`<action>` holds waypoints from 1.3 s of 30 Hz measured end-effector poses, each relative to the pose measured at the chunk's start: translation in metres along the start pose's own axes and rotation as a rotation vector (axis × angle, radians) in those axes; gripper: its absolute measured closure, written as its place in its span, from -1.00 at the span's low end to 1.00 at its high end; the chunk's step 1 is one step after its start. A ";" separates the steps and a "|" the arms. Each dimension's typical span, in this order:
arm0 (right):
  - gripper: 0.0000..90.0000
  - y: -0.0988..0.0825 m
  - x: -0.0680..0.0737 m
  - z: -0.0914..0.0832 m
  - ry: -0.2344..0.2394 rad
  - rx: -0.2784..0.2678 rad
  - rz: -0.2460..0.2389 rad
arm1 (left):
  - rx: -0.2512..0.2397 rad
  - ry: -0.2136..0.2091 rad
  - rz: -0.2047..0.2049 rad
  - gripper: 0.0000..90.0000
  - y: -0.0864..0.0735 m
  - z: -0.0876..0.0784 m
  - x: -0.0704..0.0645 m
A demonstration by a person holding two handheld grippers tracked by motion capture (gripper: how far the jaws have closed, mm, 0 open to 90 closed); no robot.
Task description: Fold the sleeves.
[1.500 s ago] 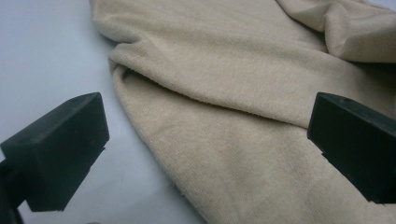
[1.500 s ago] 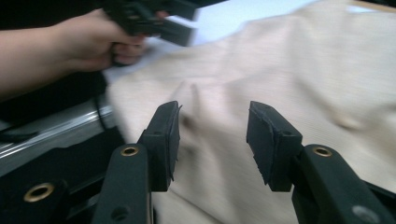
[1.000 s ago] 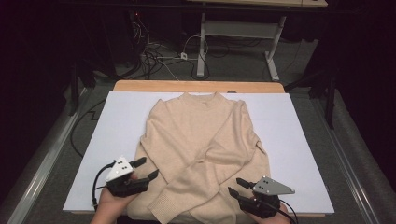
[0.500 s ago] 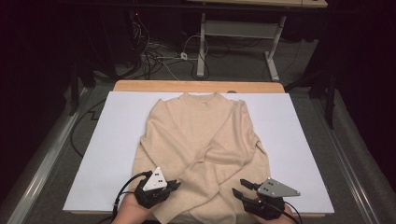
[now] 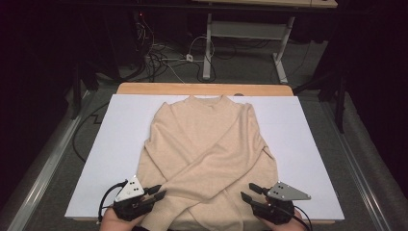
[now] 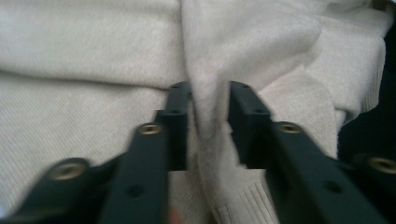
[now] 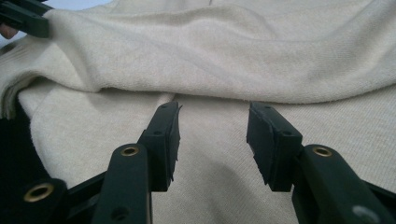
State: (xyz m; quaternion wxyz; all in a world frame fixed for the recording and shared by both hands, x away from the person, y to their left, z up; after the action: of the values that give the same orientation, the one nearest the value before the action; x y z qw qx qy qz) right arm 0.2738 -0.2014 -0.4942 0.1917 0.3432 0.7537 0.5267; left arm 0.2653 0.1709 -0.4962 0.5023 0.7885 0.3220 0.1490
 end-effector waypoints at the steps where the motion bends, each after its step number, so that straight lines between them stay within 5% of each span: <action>1: 0.22 0.000 0.000 0.000 -0.001 -0.002 0.000 | -0.021 0.030 0.006 0.20 0.002 -0.002 -0.001; 3: 0.22 -0.001 0.000 0.001 -0.001 0.003 -0.001 | -0.046 0.031 0.023 0.09 0.005 -0.004 -0.005; 7: 0.22 -0.002 0.000 0.003 -0.002 0.010 0.000 | -0.058 -0.069 0.092 0.43 0.012 -0.004 -0.028; 10: 0.22 -0.002 0.001 0.003 -0.005 0.013 0.000 | -0.059 -0.131 0.099 0.46 0.016 0.005 -0.044; 12: 0.22 -0.002 0.001 0.003 -0.005 0.014 0.002 | -0.018 -0.139 0.120 0.24 0.014 0.019 -0.053; 17: 0.22 -0.004 0.003 0.003 -0.002 0.020 -0.002 | 0.130 -0.115 0.207 0.37 0.000 0.045 -0.061; 21: 0.22 -0.005 0.003 0.002 0.000 0.021 -0.003 | 0.115 -0.124 0.158 0.80 0.002 0.041 -0.054; 26: 0.23 -0.004 0.001 0.000 -0.007 0.015 0.003 | 0.077 -0.201 0.189 0.82 0.006 0.025 -0.076; 29: 0.23 -0.004 0.000 -0.001 -0.009 0.012 0.004 | 0.068 -0.254 0.166 0.82 0.007 0.022 -0.084; 32: 0.23 -0.003 0.001 -0.001 -0.009 0.011 0.003 | 0.063 -0.270 0.172 0.78 0.007 0.024 -0.084; 33: 0.23 -0.003 0.001 -0.001 -0.009 0.010 0.002 | 0.052 -0.274 0.156 0.61 0.008 0.024 -0.082; 35: 0.23 -0.003 0.002 -0.001 -0.007 0.010 0.000 | 0.009 -0.240 0.142 0.26 0.011 0.022 -0.073; 38: 0.23 -0.003 0.001 0.000 -0.008 0.013 0.000 | -0.062 -0.062 0.150 -0.11 0.014 0.019 -0.045; 39: 0.23 -0.004 0.001 0.000 -0.007 0.014 -0.001 | -0.052 -0.035 0.100 -0.10 0.013 0.022 -0.032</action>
State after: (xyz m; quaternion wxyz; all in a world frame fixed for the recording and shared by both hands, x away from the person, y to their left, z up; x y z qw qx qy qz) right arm 0.2719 -0.2015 -0.4975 0.1922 0.3460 0.7568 0.5202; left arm 0.2583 0.1309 -0.4917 0.5202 0.7927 0.2696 0.1683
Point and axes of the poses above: each handheld gripper's, and its own axes: z roughly forward along the jaws, y roughly out of its top, x roughly to its left, the point moved 4 cm from there along z, roughly forward along the jaws, and after that the axes turned 8 degrees about -x, right-handed, at the moved point
